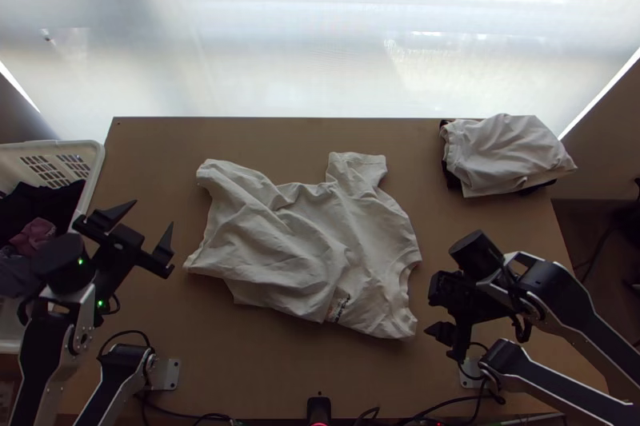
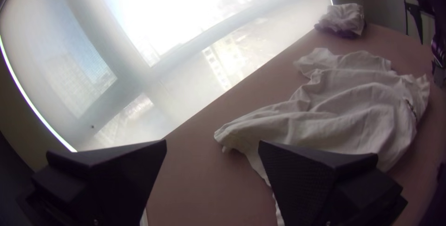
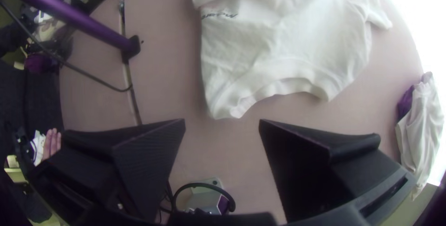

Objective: Fold the t-shirt

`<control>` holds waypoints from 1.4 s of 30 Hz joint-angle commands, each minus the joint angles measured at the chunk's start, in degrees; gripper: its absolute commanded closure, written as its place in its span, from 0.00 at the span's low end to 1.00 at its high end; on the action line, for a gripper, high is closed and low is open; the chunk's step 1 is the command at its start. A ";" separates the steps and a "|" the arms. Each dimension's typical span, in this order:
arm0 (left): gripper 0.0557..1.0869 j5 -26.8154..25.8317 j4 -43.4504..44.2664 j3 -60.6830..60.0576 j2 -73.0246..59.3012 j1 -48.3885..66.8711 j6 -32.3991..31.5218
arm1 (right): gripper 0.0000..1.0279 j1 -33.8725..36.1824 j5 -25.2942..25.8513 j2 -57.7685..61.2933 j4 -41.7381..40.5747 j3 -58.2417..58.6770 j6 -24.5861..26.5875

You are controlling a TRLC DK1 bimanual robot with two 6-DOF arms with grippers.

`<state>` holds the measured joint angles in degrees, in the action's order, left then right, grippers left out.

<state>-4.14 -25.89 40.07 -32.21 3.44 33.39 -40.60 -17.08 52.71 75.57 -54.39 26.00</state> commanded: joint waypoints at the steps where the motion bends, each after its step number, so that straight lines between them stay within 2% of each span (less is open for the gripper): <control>1: 0.07 0.36 -0.13 11.08 -13.76 1.13 -5.44 | 0.10 10.80 -0.23 2.75 -2.88 -6.17 -1.04; 6: 0.07 0.01 -4.17 21.01 -24.83 2.36 -6.05 | 0.11 18.36 -0.23 13.56 -12.11 -12.49 -4.64; 11: 0.07 -6.84 -14.80 32.87 -37.40 2.45 -8.69 | 0.11 17.92 -0.15 30.26 -16.33 -20.32 -9.21; 13: 0.07 -8.69 -15.24 34.98 -39.51 2.53 -9.66 | 0.11 16.34 0.38 34.83 -18.18 -22.86 -9.56; 15: 0.07 -10.62 -18.76 38.68 -43.12 2.53 -10.27 | 0.11 15.64 3.55 39.05 -21.87 -24.97 -9.56; 18: 0.07 -14.32 -24.30 43.33 -49.44 2.27 -10.97 | 0.11 16.87 4.16 46.87 -22.22 -31.39 -9.56; 27: 0.08 -14.05 -24.38 48.78 -62.45 0.51 -11.59 | 0.16 17.31 4.16 61.29 -22.40 -42.82 -8.60; 30: 0.08 -13.70 -24.38 50.89 -64.91 -0.19 -11.59 | 0.16 16.78 4.16 63.13 -22.31 -43.43 -8.16; 34: 0.08 -13.26 -24.38 52.39 -67.46 -0.81 -11.06 | 0.24 16.78 4.25 64.98 -22.40 -42.82 -7.37; 42: 0.08 -13.26 -26.32 53.97 -70.27 -1.51 -8.86 | 0.24 17.40 4.16 65.24 -22.13 -40.79 -7.72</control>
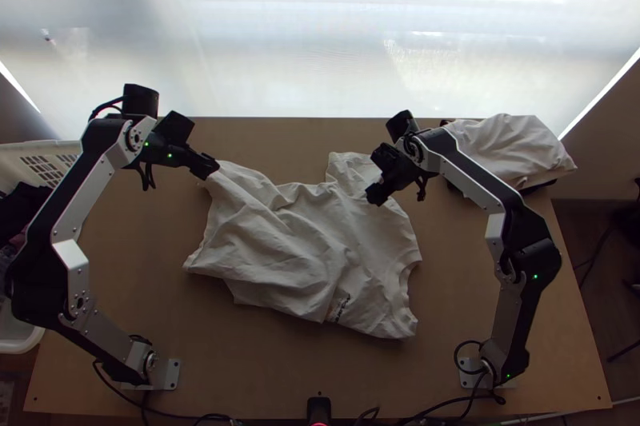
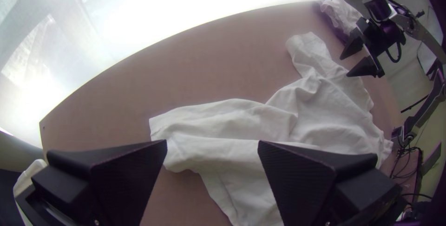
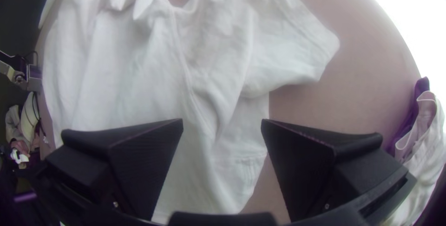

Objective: Fold the t-shirt

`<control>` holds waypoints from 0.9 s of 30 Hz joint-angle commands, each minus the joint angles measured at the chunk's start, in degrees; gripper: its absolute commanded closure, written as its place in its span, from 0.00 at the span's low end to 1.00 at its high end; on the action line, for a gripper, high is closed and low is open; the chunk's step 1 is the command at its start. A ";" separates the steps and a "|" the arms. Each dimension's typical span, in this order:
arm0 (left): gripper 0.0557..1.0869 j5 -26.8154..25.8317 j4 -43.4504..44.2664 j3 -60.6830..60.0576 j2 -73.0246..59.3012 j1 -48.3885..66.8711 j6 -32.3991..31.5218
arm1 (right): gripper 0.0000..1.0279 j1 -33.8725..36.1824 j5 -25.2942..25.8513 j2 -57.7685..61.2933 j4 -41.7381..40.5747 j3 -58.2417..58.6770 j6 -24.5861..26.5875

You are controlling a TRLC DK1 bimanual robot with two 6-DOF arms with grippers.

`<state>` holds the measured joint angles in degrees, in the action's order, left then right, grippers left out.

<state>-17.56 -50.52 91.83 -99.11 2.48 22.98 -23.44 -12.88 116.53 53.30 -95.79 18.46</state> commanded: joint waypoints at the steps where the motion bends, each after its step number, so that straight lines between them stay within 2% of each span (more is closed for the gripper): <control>1: 0.08 0.16 -2.21 2.83 -3.99 -0.64 1.80 | 0.28 0.06 -0.04 1.42 0.14 0.60 -0.26; 2: 0.08 0.25 -3.18 3.71 -4.60 -0.90 2.24 | 0.32 -0.11 -0.04 1.24 0.14 0.51 -0.26; 7: 0.08 0.34 -8.89 8.45 -7.85 -1.87 5.58 | 0.33 -0.11 -0.04 1.16 0.84 0.16 -0.35; 11: 0.08 4.73 -10.83 9.68 -8.56 -3.45 11.73 | 0.33 -0.29 -0.04 1.16 1.63 0.34 -0.26; 15: 0.08 5.08 -15.22 12.58 -10.84 -5.82 15.51 | 0.33 -1.08 -0.04 1.07 1.99 0.08 -0.70; 18: 0.08 5.08 -15.31 13.37 -11.54 -6.70 16.39 | 0.43 -1.78 -0.04 1.07 1.99 -0.36 -1.76; 23: 0.08 4.99 -14.69 14.52 -12.42 -7.14 16.92 | 0.44 -2.84 -0.04 2.39 1.81 -1.24 -2.55; 27: 0.08 4.99 -14.52 15.22 -13.13 -6.44 17.27 | 0.56 -2.57 -0.04 3.18 0.32 -0.98 -2.73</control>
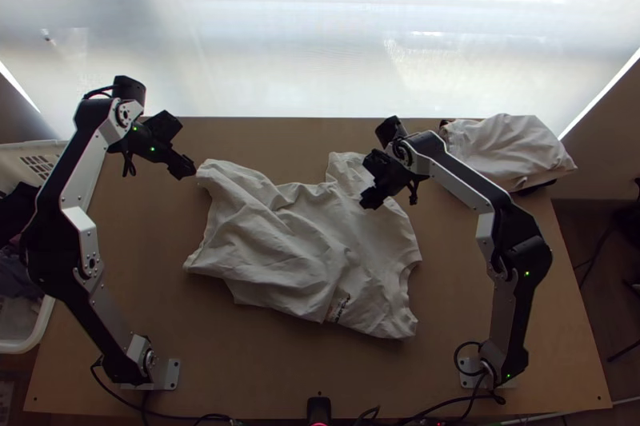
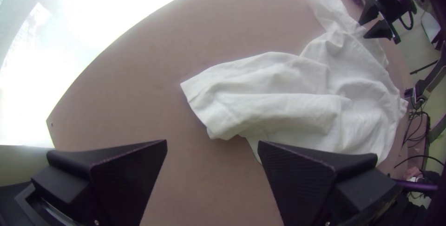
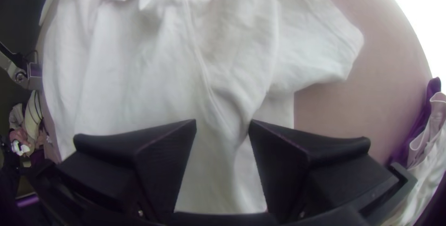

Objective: Fold the t-shirt

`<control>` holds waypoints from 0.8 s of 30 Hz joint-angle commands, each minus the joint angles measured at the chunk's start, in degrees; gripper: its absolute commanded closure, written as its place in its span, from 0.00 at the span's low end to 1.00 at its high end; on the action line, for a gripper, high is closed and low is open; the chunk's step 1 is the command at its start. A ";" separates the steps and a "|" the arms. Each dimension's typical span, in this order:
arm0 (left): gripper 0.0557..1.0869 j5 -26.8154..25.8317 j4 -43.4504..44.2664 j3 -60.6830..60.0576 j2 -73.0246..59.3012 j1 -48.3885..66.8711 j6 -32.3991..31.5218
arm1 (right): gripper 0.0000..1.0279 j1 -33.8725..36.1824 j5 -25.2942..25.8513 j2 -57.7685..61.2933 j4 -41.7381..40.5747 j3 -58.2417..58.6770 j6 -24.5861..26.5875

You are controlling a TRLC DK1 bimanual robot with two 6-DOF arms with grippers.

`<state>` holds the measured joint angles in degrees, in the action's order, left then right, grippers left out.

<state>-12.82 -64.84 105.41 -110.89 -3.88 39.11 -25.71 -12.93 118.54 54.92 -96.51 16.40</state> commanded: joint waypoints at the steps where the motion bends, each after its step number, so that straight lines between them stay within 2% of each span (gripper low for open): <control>1: 0.08 0.25 -0.11 2.00 -1.43 0.10 1.14 | 0.57 -0.21 0.01 1.34 -1.39 0.01 -0.50; 7: 0.08 0.25 0.41 3.14 -2.22 1.33 1.14 | 0.58 0.49 0.10 1.08 -4.47 3.78 0.12; 18: 0.08 0.25 -0.20 3.05 -1.35 1.95 1.14 | 0.58 1.63 0.10 1.61 -6.14 2.91 1.44; 20: 0.08 0.25 -0.20 2.79 -1.17 1.95 1.14 | 0.81 1.81 0.10 1.69 -7.37 2.73 1.53; 21: 0.08 0.16 -0.11 2.44 -1.08 2.03 1.05 | 0.89 1.90 0.10 1.78 -8.16 2.73 1.53; 23: 0.08 0.25 -0.11 1.65 -0.73 2.39 1.14 | 0.97 1.81 0.01 1.52 -8.25 2.55 1.61; 24: 0.08 0.25 -0.11 1.38 -0.55 2.47 1.14 | 0.97 1.63 0.01 0.46 -7.89 2.47 1.53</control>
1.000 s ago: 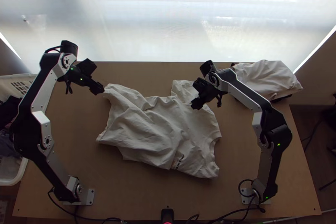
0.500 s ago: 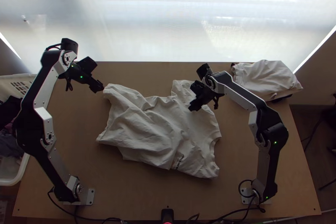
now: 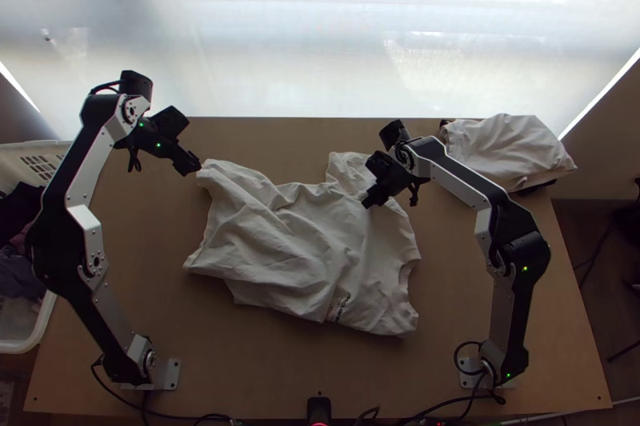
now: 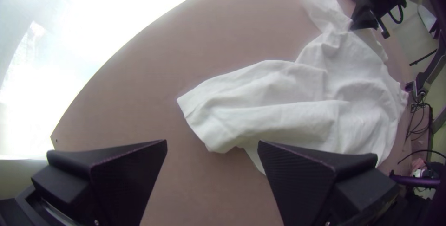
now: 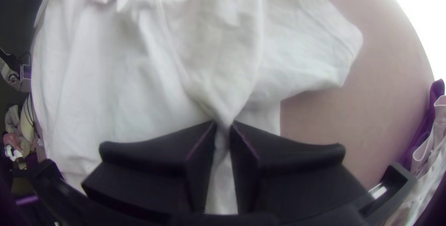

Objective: Fold the t-shirt

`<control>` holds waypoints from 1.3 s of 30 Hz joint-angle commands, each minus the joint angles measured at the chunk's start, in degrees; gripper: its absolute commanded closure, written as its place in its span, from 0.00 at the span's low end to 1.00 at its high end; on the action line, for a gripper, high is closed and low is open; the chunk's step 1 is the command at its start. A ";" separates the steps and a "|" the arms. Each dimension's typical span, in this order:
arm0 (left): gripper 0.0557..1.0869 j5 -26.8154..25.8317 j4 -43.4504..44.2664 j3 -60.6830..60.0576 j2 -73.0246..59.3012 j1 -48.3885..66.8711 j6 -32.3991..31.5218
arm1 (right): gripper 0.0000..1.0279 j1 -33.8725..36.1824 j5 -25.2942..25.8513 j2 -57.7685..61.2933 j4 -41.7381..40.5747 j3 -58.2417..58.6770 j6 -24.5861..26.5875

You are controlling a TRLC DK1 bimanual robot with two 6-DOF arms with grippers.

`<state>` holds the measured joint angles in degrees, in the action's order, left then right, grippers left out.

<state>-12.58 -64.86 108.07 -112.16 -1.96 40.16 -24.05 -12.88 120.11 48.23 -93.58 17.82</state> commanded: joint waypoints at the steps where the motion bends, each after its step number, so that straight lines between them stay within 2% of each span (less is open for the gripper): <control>1: 0.08 0.01 -0.09 -1.37 0.98 0.73 0.09 | 0.97 -0.38 -0.04 -3.22 -0.77 -0.37 0.19; 7: 0.08 0.01 -0.09 -1.64 1.68 0.81 1.59 | 0.97 -4.07 -0.21 -20.10 2.40 -1.96 0.81; 13: 0.08 0.01 0.09 -0.93 1.86 2.04 2.38 | 0.97 -7.24 -0.21 -30.38 8.81 -6.61 4.06; 24: 0.08 0.27 0.44 -0.49 1.15 7.23 3.43 | 0.97 -8.73 -0.39 -43.83 14.79 3.23 5.73; 34: 0.08 2.82 3.42 1.88 -5.70 11.71 4.13 | 0.97 -9.87 -0.39 -46.81 14.79 16.32 5.73; 37: 0.08 3.09 3.16 6.10 -8.95 12.33 3.52 | 0.97 -9.52 -0.30 -46.02 15.58 21.51 8.28; 39: 0.08 3.09 3.07 7.42 -9.66 12.68 3.34 | 0.97 -9.52 -0.39 -45.76 20.06 23.00 10.65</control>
<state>-10.11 -62.33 110.69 -117.30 8.95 43.99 -33.36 -13.26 74.65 63.33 -78.35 24.56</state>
